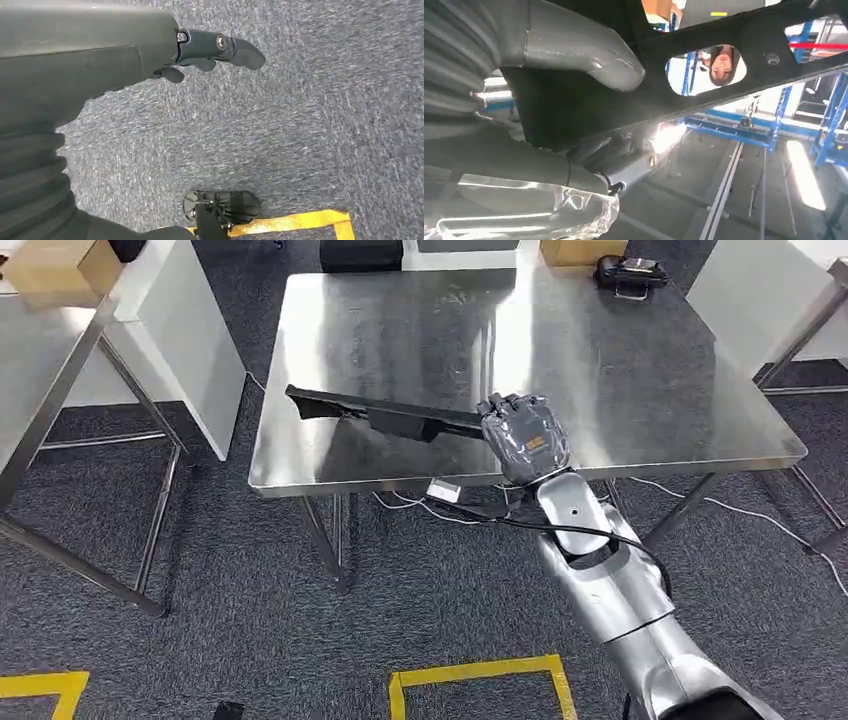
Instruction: Take the parts from the cabinet and place them on the table.
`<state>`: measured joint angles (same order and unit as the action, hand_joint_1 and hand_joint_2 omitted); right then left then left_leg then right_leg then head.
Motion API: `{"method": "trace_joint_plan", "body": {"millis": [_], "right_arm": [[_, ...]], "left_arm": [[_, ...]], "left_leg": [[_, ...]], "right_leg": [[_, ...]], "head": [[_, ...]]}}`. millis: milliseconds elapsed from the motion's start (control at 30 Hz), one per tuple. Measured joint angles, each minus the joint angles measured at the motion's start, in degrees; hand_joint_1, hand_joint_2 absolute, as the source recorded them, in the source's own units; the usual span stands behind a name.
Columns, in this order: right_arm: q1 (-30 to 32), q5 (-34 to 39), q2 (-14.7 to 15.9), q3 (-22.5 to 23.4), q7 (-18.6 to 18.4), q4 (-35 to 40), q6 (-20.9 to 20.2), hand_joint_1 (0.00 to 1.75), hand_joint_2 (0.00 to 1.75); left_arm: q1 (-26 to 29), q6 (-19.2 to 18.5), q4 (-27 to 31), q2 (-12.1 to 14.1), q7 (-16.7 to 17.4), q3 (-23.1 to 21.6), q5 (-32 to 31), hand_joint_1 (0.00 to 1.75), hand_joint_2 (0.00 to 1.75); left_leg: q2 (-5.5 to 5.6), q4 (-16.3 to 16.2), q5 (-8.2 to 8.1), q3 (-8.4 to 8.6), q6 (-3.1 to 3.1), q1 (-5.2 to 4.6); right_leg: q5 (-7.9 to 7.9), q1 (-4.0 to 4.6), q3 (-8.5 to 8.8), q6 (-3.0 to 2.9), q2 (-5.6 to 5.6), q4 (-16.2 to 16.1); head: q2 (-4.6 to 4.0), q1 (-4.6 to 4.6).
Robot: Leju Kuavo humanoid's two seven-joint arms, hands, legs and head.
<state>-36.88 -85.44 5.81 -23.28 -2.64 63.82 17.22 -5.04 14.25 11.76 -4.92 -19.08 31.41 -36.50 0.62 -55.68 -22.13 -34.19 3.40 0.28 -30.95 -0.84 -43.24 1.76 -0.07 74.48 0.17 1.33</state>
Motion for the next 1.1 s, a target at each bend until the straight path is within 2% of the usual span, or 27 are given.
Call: {"method": "trace_joint_plan", "body": {"millis": [33, 100, 133, 167, 267, 300, 333, 367, 433, 467, 500, 533, 567, 600, 633, 667, 733, 767, 800, 833, 867, 900, 967, 1000, 1033, 1067, 1100], "right_arm": [[0.01, 0.00, 0.07, 0.07, 0.00, 0.00, 0.02, 1.75, 1.75], [-0.10, 0.00, 0.15, 0.35, 0.00, 0.02, 0.00, 1.75, 1.75], [-0.19, 0.00, 0.17, 0.46, -0.02, 0.02, 0.00, 1.75, 1.75], [-0.19, -0.02, 0.09, 0.46, -0.02, 0.07, 0.00, 1.75, 1.75], [-0.04, -0.02, 0.11, 0.52, -0.11, 0.11, 0.00, 1.75, 1.75], [-0.07, -0.04, 0.04, 0.52, -0.13, 0.20, 0.00, 1.75, 1.75], [-0.07, -0.07, 0.04, 0.52, -0.15, 0.31, -0.02, 1.75, 1.75], [-0.06, -0.09, 0.04, 0.55, -0.17, 0.33, -0.02, 1.75, 1.75], [0.07, -0.09, 0.04, 0.52, -0.17, 0.31, -0.02, 1.75, 1.75], [0.19, -0.09, 0.04, 0.52, -0.20, 0.31, -0.04, 1.75, 1.75], [0.31, -0.09, 0.04, 0.55, -0.22, 0.31, -0.04, 1.75, 1.75], [0.39, -0.09, 0.07, 0.61, -0.30, 0.31, -0.04, 1.75, 1.75], [0.38, -0.09, 0.09, 0.70, -0.35, 0.33, -0.04, 1.75, 1.75], [0.31, -0.09, 0.09, 0.92, -0.37, 0.37, -0.04, 1.75, 1.75], [0.30, -0.11, 0.11, 1.03, -0.37, 0.44, -0.04, 1.75, 1.75], [0.20, -0.11, 0.22, 1.09, -0.44, 0.44, -0.07, 1.75, 1.75], [0.36, -0.11, 0.28, 1.20, -0.52, 0.44, -0.15, 1.75, 1.75], [0.41, -0.13, 0.33, 1.35, -0.59, 0.46, -0.15, 1.75, 1.75], [0.15, -0.15, 0.33, 1.55, -0.90, 0.59, -0.15, 1.75, 1.75], [0.30, -0.26, 0.81, 1.93, -1.40, 0.74, -0.22, 1.75, 1.75], [-0.03, -0.28, 1.07, 2.38, -1.79, 0.72, -0.28, 1.75, 1.75], [-0.19, -0.28, 1.44, 2.67, -2.03, 0.66, -0.28, 1.75, 1.75], [0.15, -0.28, 2.49, 3.72, -2.12, 0.37, -0.11, 1.75, 1.75], [0.27, -0.28, 2.88, 4.26, -2.12, 0.07, -0.09, 1.75, 1.75], [0.31, -0.28, 3.30, 4.77, -2.12, -0.26, -0.09, 1.75, 1.75], [0.26, -0.26, 3.65, 5.22, -2.03, -0.61, 0.04, 1.75, 1.75], [0.20, -0.26, 4.15, 5.60, -2.01, -0.92, 0.20, 1.75, 1.75]], "left_arm": [[0.01, 0.00, 0.00, -0.07, 0.00, 0.00, 0.00, 0.00, 1.75], [0.00, 0.00, 0.00, -0.20, 0.00, 0.02, -0.02, 0.00, 1.75], [0.00, 0.00, 0.00, -0.17, -0.02, 0.02, -0.02, 0.00, 1.75], [-0.02, -0.02, 0.00, -0.15, -0.02, 0.07, -0.02, 0.00, 1.75], [0.02, -0.04, 0.00, -0.15, -0.02, 0.24, -0.11, 0.00, 1.75], [0.02, 0.00, 0.07, 0.07, -0.02, 0.24, -0.15, 0.00, 1.75], [0.01, 0.04, 0.07, 0.02, -0.07, 0.24, -0.22, 0.00, 1.75], [0.00, 0.04, 0.07, 0.00, -0.11, 0.24, -0.28, 0.00, 1.75], [0.02, 0.02, 0.07, 0.00, -0.15, 0.26, -0.31, 0.00, 1.75], [0.05, 0.02, 0.04, 0.00, -0.15, 0.26, -0.31, 0.00, 1.75], [0.05, -0.02, 0.04, 0.00, -0.15, 0.26, -0.31, 0.00, 1.75], [0.05, -0.02, 0.05, 0.00, -0.17, 0.28, -0.28, 0.00, 1.75], [0.04, -0.02, 0.07, 0.02, -0.22, 0.28, -0.28, 0.00, 1.75], [0.04, -0.02, 0.07, 0.02, -0.26, 0.31, -0.28, 0.00, 1.75], [0.04, -0.02, 0.07, 0.15, -0.28, 0.35, -0.28, 0.00, 1.75], [0.01, -0.04, 0.04, 0.36, -0.28, 0.48, -0.30, 0.00, 1.75], [-0.04, -0.04, 0.07, 0.26, -0.33, 0.59, -0.35, 0.00, 1.75], [0.02, -0.02, 0.07, 0.31, -0.33, 0.70, -0.33, 0.00, 1.75], [-0.02, -0.02, 0.07, 0.33, -0.33, 0.77, -0.35, 0.00, 1.75], [0.06, 0.00, 0.11, 0.24, -0.35, 0.81, -0.35, 0.00, 1.75], [-0.01, 0.07, 0.11, 0.20, -0.37, 0.83, -0.35, 0.00, 1.75], [-0.09, 0.07, 0.11, 0.20, -0.37, 0.87, -0.35, 0.00, 1.75], [-0.15, 0.04, 0.11, 0.11, -0.37, 0.94, -0.35, 0.00, 1.75], [-0.12, 0.02, 0.11, 0.11, -0.37, 1.03, -0.35, 0.00, 1.75], [0.05, -0.02, 0.11, 0.04, -0.37, 1.11, -0.33, 0.00, 1.75], [0.20, -0.11, 0.11, -0.02, -0.39, 1.12, -0.35, 0.00, 1.75], [0.23, -0.22, 0.11, -0.11, -0.46, 1.14, -0.37, 0.00, 1.75]], "left_leg": [[0.15, -0.04, -0.13, 0.16, -0.17, 0.01], [0.44, -0.24, -0.55, 0.56, -0.75, 0.03], [0.52, -0.47, -0.83, 0.47, -1.18, -0.11], [0.59, -1.14, -1.52, 0.22, -1.54, -0.60], [0.57, -1.06, -1.88, 0.41, -2.43, -0.17], [0.50, -1.54, -2.59, 0.37, -2.74, 0.12], [0.23, -3.25, -3.51, -0.04, -3.07, 0.18], [-0.08, -6.24, -5.06, -1.32, -3.47, 0.35], [-0.41, -16.93, -9.48, -7.06, -4.15, 0.63], [-0.41, -20.24, -10.13, -9.25, -4.23, 0.71], [-0.41, -20.60, -9.19, -10.12, -4.14, 0.73], [-0.41, -17.93, -6.76, -9.34, -3.90, 0.72], [-0.41, -13.57, -3.87, -7.48, -3.50, 0.69], [-0.38, -6.69, -0.07, -4.41, -2.72, 0.43], [-0.41, -2.14, 1.65, -2.42, -1.66, 0.05], [-0.73, -2.00, 0.56, -1.93, -1.05, -0.27], [-0.70, -1.63, 0.32, -2.10, -0.53, -0.75], [-0.71, -1.59, 0.09, -2.06, -0.24, -0.87], [-0.71, -0.66, 0.21, -1.36, 0.05, -0.85], [-0.79, 0.72, 0.65, -0.03, 0.09, -0.11], [-0.77, 1.22, 0.57, 0.53, 0.63, -0.08], [-0.68, 1.22, 0.48, 0.70, 0.70, -0.13], [-0.25, 1.18, -0.02, 0.97, 0.76, -0.14], [-0.07, 1.16, -0.24, 1.16, 0.61, -0.13], [0.08, 1.14, -0.59, 1.55, 0.42, -0.09], [0.19, 1.06, -1.00, 2.03, 0.13, -0.02], [0.31, 0.77, -1.58, 2.47, -0.29, 0.10]], "right_leg": [[1.94, -0.16, 1.43, 0.68, 0.00, -3.44], [6.62, -0.51, 6.70, 1.66, -0.04, -14.90], [7.59, -0.63, 8.40, 1.50, -0.07, -18.76], [7.98, -0.53, 8.99, 0.75, 0.01, -18.96], [7.63, -0.20, 8.90, -0.66, 0.02, -18.75], [7.75, -1.02, 9.35, -1.11, 0.05, -18.95], [7.51, -0.96, 9.73, -1.52, 0.09, -18.94], [7.34, -0.96, 10.02, -1.76, 0.09, -18.95], [6.94, -0.69, 10.43, -2.19, 0.09, -18.91], [6.81, -0.55, 10.53, -2.36, 0.10, -18.90], [6.60, -0.41, 10.73, -2.26, 0.18, -18.87], [6.32, -0.28, 11.10, -2.20, 0.31, -18.88], [6.05, -0.18, 11.55, -2.15, 0.38, -18.89], [5.65, 0.06, 12.25, -2.06, 0.41, -18.94], [5.41, -0.03, 12.58, -2.04, 0.40, -19.09], [5.26, 0.28, 12.47, -1.71, 0.36, -19.19], [5.03, 0.04, 12.34, -1.28, 0.39, -19.24], [4.90, -0.02, 12.44, -1.04, 0.31, -19.49], [4.82, 0.44, 12.94, -0.59, 0.30, -19.97], [4.32, 0.42, 12.37, -0.64, 0.11, -18.65], [3.06, 0.53, 10.64, -1.02, 0.20, -15.34], [1.50, 0.41, 8.12, -1.25, 0.21, -10.73], [-1.11, 0.07, 2.01, -1.03, 0.20, -1.34], [-0.98, 0.01, 0.35, -0.61, 0.19, 0.38], [0.45, -0.24, 0.16, 0.19, 0.18, -0.99], [2.91, -0.55, 1.60, 1.05, 0.12, -5.04], [5.98, -0.93, 3.88, 1.95, 0.01, -10.86]], "head": [[0.00, -0.07], [0.00, -0.15], [0.00, -0.24], [0.00, -0.09], [0.00, 0.02], [0.00, -0.02], [0.00, 0.15], [0.00, 0.44], [0.00, 0.37], [0.00, 0.37], [0.00, 0.37], [0.00, 0.42], [0.00, 0.37], [0.00, 0.44], [0.00, 0.33], [0.00, -0.04], [0.00, 0.46], [0.00, 0.39], [0.00, 0.50], [0.00, 0.37], [0.00, 0.24], [0.00, -0.02], [0.00, 0.02], [0.00, -0.05], [0.00, -0.02], [0.00, -0.07], [0.00, 0.00]]}}
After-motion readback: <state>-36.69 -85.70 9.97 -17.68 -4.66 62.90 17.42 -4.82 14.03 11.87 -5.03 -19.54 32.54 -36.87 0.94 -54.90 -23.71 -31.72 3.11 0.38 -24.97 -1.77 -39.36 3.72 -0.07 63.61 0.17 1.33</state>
